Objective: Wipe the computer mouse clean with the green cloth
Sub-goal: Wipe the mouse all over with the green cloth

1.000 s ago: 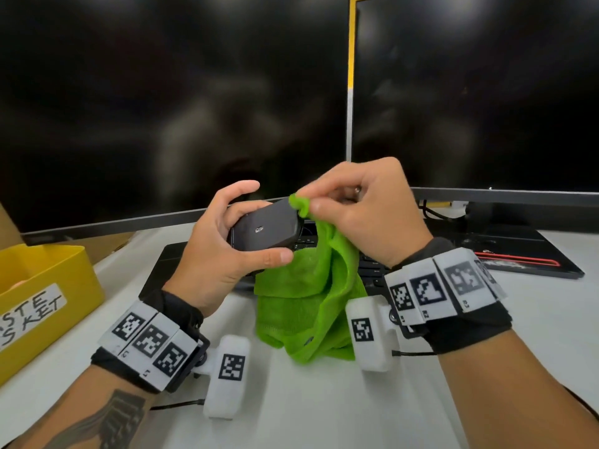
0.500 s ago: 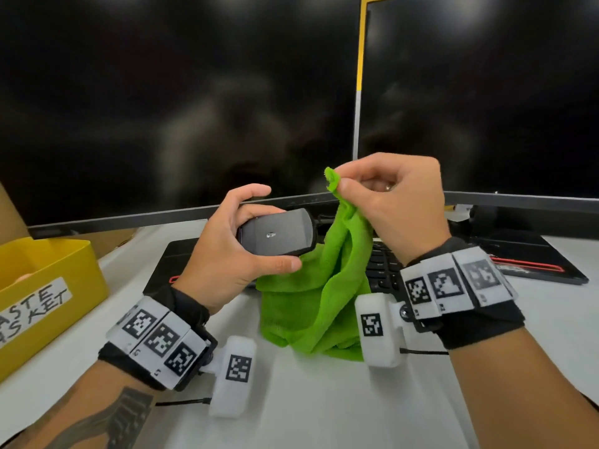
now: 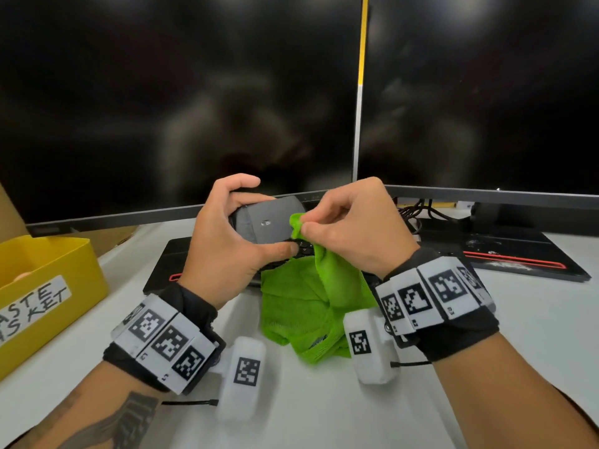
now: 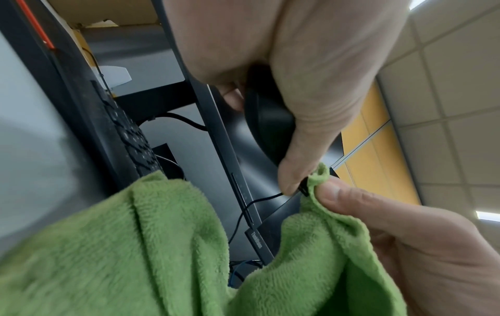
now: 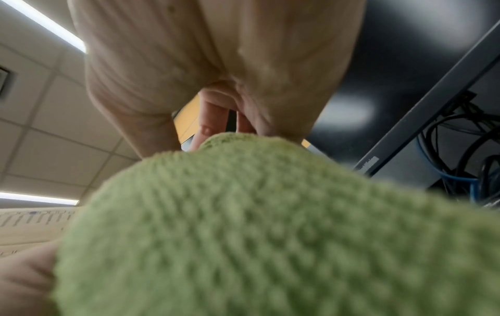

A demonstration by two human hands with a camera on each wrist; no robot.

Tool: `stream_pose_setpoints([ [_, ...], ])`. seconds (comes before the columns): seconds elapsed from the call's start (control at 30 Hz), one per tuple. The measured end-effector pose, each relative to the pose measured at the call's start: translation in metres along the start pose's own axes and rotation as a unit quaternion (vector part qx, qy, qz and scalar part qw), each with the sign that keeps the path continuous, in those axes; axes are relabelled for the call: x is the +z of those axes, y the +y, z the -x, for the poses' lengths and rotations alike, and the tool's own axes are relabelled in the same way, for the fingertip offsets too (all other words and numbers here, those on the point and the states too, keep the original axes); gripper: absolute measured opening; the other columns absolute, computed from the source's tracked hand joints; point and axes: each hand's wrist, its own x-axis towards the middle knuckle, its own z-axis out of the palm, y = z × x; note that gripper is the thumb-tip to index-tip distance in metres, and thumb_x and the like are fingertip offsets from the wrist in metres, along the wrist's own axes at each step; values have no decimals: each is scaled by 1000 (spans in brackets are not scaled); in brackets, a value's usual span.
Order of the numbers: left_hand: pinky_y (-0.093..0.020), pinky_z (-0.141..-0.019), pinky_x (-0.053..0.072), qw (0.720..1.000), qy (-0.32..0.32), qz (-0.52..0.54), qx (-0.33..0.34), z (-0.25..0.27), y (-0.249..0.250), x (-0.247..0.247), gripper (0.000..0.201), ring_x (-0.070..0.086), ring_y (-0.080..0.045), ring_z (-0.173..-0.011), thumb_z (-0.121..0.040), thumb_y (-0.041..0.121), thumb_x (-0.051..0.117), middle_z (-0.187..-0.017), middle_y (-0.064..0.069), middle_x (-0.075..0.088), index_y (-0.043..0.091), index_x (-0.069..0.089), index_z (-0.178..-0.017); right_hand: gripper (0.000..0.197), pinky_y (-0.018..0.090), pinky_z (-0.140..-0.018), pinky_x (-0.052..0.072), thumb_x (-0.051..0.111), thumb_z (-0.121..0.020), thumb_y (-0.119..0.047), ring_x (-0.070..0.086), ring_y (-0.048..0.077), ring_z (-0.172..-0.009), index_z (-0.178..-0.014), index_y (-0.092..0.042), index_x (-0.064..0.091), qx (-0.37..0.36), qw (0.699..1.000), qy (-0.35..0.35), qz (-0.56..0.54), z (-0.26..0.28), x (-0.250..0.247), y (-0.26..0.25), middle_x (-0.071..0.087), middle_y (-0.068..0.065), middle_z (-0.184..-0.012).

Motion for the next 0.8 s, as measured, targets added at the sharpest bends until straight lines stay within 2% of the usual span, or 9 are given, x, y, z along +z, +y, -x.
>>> stream_pose_setpoints([
  [0.1,-16,-81,55,1000,19,-3,-10,-2,0,-3,101,71,-3,-102,-47,16,104,-112,2,75,16,50,-132,6,20,-62,49,84,-71,-22,67,1,-57,-66,-22,81,2,1000,-1,13,2,6,-2,73,-9,-58],
  [0.3,-13,-78,55,999,-34,-15,-16,0,5,0,101,72,-1,-98,-49,-4,102,-112,1,75,18,49,-132,8,31,-69,62,86,-76,-19,70,4,-62,-70,-23,82,10,998,54,28,1,1,-2,74,-9,-63],
  [0.47,-26,-75,63,994,-107,-10,-26,6,13,9,106,73,-9,-101,-48,-4,102,-111,2,75,23,48,-135,7,44,-83,60,82,-79,-21,71,8,-70,-73,-23,83,16,994,97,39,0,-1,-4,73,-13,-66],
  [0.53,-26,-78,63,994,-109,-11,-23,8,17,11,107,73,-9,-101,-48,-3,102,-111,1,75,25,47,-135,7,44,-84,59,81,-81,-19,70,8,-73,-76,-23,83,-1,994,97,48,1,1,-7,71,-15,-70],
  [0.63,-28,-69,64,995,-94,5,-39,8,18,12,105,73,-5,-98,-51,0,102,-113,4,73,26,44,-134,8,40,-81,57,81,-81,-16,67,9,-76,-81,-24,83,-41,991,112,55,2,3,-10,71,-9,-80],
  [0.7,-23,-74,62,996,-75,7,-43,6,14,11,102,71,-3,-98,-52,1,102,-115,4,71,21,42,-132,8,38,-80,57,81,-81,-17,67,7,-76,-82,-24,82,-58,989,128,54,3,5,-12,72,-7,-84],
  [0.8,-20,-85,59,998,-46,10,-49,3,9,8,99,70,-3,-101,-53,2,102,-118,-1,69,15,43,-131,6,45,-83,58,80,-79,-22,71,8,-78,-84,-26,82,-62,990,120,45,3,8,-12,75,-11,-84],
])
